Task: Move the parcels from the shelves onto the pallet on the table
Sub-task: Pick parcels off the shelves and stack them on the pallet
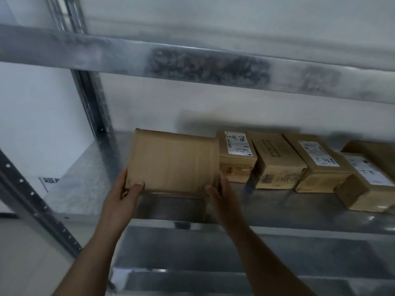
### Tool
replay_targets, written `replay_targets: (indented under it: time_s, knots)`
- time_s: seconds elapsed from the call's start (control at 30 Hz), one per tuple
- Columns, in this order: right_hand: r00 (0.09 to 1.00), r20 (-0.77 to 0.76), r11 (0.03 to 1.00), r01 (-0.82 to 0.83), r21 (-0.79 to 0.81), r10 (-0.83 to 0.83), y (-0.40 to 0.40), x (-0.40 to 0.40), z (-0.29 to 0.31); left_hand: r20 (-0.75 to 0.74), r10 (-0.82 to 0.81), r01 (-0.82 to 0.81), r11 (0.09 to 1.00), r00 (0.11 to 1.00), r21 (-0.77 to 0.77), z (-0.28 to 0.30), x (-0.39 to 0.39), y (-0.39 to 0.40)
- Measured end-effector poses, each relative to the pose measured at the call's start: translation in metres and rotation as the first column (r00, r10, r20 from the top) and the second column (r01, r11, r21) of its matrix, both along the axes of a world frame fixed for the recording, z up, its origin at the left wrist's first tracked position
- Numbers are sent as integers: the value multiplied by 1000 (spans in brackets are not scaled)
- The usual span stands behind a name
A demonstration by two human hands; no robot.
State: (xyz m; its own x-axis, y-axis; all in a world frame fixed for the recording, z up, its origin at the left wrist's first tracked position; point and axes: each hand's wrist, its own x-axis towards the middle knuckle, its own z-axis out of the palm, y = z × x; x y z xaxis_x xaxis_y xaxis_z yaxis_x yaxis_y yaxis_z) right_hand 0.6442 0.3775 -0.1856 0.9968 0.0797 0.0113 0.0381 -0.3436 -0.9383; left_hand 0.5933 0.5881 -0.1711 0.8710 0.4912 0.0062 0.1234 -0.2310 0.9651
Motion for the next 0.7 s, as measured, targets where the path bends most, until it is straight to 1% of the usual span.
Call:
replay_targets:
  time_s: [0.1, 0.2, 0.33, 0.5, 0.6, 0.7]
  knots:
    - [1000, 10, 1000, 6, 30, -6, -24, -28, -4, 29, 0, 0, 1000, 1000, 15, 5, -34, -23]
    - [999, 41, 1000, 21, 11, -22, -53, -54, -7, 30, -26, 25, 999, 999, 45, 5, -63, -50]
    - [995, 87, 999, 46, 8, -47, -98, -87, -2, 28, -50, 49, 998, 998, 36, 11, -93, -98]
    - [988, 111, 992, 104, 69, -111, -167, -122, 0, 55, -160, 158, 986, 985, 45, 20, -115, -164]
    - [974, 116, 979, 185, 88, -194, -210, -142, -2, 65, -219, 217, 975, 974, 39, 20, -122, -206]
    - [948, 161, 961, 266, 74, -275, -254, -165, -1, 72, -292, 288, 956, 954, 56, 13, -126, -248]
